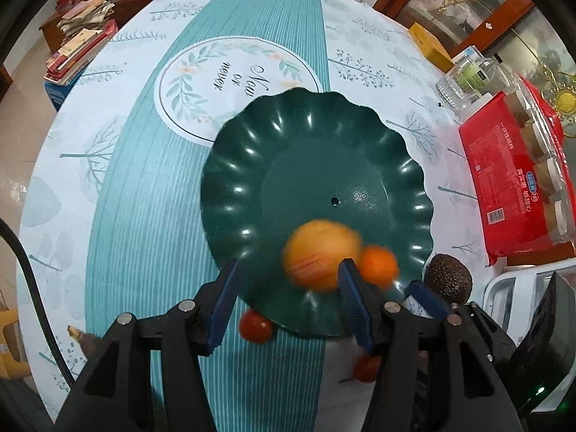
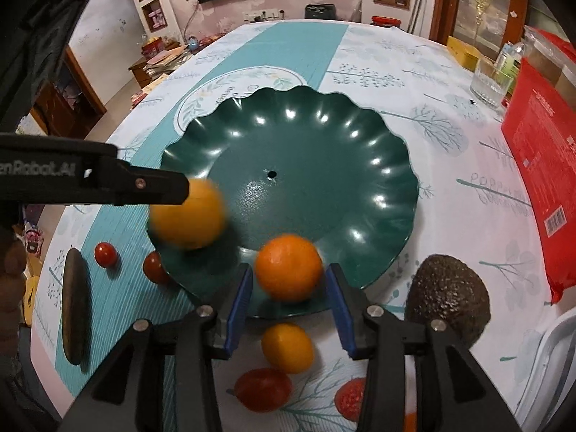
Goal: Organize fruits
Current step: 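Carry the orange with the left gripper onto the green plate and release, then move the left gripper to the brown banana and close on it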
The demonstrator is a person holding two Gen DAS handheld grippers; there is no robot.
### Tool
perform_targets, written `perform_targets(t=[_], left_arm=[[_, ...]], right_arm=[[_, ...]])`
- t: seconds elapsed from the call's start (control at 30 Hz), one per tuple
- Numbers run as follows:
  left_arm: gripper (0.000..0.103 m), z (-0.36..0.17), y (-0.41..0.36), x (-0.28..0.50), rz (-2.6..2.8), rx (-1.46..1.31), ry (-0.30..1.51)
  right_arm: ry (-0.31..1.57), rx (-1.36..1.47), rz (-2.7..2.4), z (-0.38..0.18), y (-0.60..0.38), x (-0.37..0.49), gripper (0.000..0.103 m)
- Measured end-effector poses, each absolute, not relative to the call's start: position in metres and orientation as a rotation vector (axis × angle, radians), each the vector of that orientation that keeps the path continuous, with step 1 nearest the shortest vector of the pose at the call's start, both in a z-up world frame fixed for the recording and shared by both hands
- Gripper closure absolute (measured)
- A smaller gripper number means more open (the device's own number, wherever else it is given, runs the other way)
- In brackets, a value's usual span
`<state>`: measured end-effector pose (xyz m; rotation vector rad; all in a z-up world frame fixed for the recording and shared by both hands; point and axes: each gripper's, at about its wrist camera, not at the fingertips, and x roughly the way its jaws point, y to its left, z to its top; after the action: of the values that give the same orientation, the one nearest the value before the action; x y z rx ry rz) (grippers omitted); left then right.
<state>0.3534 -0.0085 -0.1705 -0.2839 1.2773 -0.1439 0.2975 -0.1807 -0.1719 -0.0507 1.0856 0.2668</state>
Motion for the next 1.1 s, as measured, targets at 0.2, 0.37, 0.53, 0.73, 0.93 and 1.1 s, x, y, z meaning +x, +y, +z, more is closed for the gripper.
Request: perform_targets(t=[0.2,0.37,0.53,0.73,0.93,1.1], left_arm=[[0.041,-0.146,0.006,0.333,-0.143,-0.298,1.236],[0.039,-0.127,0.017,0.299,-0.155,-0.281,1.201],[0.039,-0.116,0.03,0.254,-0.178,-0.261,1.185],[0.039,-0.114,0.047,0.193,-0.204,-0.229,1.187],[0.039,-0.113,0.062,0.142,-0.209,-0.203,1.188],[0.039,-0.113,0.075,0.117,-0.189,-0.208,1.183]], right_arm=[[1.041,-0.014,0.228,-0.146,-0.185,0.28,0.051],[1.012,0.027,0.191,-0.125,-0.186,0.257,0.049],[1.002,0.069,0.151,-0.115,-0.182,0.218,0.048],[1.011,0.134,0.108,-0.115,-0.177,0.162,0.048],[1.016,0.22,0.07,-0.116,-0.173,0.113,0.048],[1.016,0.246,0.069,-0.116,-0.17,0.087,0.048]])
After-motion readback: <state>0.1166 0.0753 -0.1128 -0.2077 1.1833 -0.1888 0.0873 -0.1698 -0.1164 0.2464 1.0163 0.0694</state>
